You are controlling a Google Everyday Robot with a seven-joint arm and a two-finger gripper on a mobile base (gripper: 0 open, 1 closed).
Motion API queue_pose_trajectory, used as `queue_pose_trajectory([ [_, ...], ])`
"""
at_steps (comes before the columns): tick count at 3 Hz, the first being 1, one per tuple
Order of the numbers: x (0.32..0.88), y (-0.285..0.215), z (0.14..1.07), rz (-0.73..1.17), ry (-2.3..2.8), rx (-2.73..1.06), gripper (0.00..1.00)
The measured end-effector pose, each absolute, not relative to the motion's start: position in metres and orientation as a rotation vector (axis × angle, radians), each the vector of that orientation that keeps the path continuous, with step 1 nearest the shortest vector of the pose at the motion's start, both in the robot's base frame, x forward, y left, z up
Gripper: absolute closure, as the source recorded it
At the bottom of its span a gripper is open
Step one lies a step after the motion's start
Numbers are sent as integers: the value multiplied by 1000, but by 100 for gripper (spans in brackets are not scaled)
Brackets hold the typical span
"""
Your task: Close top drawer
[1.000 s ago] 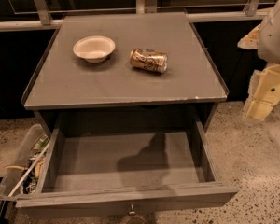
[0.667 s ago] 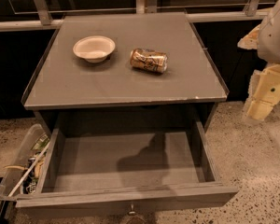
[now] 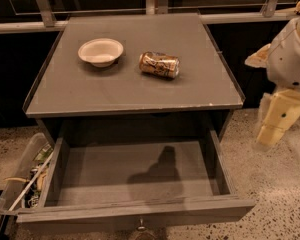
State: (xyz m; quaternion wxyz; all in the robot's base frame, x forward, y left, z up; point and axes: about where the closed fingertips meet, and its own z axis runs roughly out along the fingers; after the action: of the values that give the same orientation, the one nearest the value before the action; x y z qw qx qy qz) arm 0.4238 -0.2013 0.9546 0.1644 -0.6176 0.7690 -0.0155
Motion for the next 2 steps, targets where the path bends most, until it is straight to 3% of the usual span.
queue_pose_trajectory([
  [2,374,-186,924,43,2079,-1754,41],
])
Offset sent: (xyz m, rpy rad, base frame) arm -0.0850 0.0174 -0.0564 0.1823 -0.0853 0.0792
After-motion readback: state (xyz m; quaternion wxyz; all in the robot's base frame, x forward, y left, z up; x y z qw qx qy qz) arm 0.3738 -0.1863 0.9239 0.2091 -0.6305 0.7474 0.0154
